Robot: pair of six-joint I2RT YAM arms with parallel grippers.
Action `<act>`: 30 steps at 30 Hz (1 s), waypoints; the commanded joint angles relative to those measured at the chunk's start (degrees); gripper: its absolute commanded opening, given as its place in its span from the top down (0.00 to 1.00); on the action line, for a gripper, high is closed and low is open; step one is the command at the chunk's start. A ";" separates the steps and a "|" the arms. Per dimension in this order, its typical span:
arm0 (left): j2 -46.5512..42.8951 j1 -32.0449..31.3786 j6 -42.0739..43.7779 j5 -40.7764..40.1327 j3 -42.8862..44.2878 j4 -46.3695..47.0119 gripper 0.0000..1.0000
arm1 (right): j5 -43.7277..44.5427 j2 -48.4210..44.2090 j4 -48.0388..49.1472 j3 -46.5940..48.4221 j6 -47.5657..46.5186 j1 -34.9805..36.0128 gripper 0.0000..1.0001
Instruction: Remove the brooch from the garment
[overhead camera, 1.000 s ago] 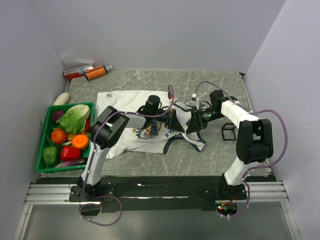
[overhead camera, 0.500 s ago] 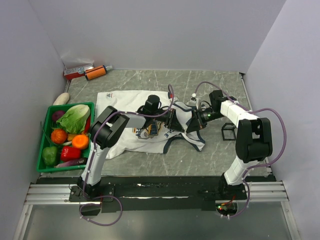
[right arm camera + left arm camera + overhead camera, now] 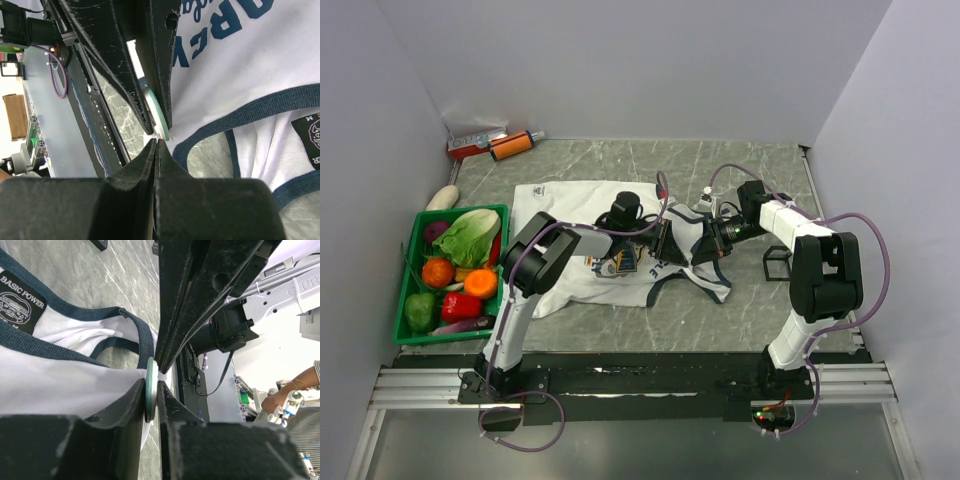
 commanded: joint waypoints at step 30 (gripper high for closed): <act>-1.01 1.53 3.26 6.34 3.06 -0.38 0.99 | -1.26 -1.73 5.89 0.80 -0.33 2.79 0.66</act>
